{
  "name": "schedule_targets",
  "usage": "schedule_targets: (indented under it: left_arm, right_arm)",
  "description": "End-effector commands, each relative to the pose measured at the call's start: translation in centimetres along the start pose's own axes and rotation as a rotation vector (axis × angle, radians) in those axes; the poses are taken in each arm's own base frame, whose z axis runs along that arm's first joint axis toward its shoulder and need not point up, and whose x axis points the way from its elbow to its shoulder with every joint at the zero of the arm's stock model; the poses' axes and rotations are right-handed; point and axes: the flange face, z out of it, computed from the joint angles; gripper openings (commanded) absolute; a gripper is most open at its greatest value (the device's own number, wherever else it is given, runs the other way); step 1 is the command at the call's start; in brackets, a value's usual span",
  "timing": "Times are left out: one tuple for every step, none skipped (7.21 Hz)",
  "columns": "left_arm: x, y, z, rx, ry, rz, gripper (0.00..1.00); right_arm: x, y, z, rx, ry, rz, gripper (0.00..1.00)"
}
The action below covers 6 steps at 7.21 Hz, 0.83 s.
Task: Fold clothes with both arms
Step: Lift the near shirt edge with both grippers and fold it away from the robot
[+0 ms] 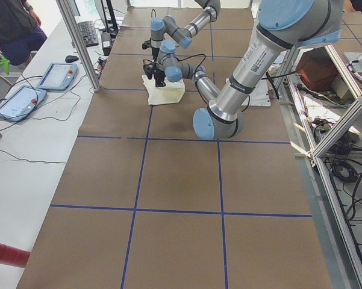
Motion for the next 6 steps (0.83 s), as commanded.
schedule_targets:
  left_arm:
    - [0.4, -4.7, 0.5, 0.047, 0.001, 0.024, 1.00]
    - [0.3, -6.4, -0.3, 0.053, 0.001, 0.052, 1.00]
    - [-0.4, -6.6, -0.6, -0.020, -0.011, 0.086, 1.00]
    - [-4.0, -6.8, -2.8, -0.051, 0.005, 0.138, 1.00]
    - [-7.6, -6.1, -5.0, -0.059, 0.029, 0.199, 1.00]
    - [-7.9, -4.8, -5.0, -0.076, 0.034, 0.202, 1.00]
  right_arm:
    - [-1.3, -2.3, -2.4, -0.018, -0.025, -0.011, 1.00]
    - [-1.4, -2.6, -3.7, -0.066, -0.042, -0.013, 1.00]
    - [-1.7, -1.4, -3.6, -0.072, -0.043, -0.026, 1.00]
    - [-1.0, -1.3, -3.1, -0.072, -0.025, -0.024, 1.00]
    - [-0.5, -1.5, -2.7, -0.066, 0.005, -0.058, 1.00]
    - [0.2, -2.0, -3.4, -0.058, 0.064, -0.125, 1.00]
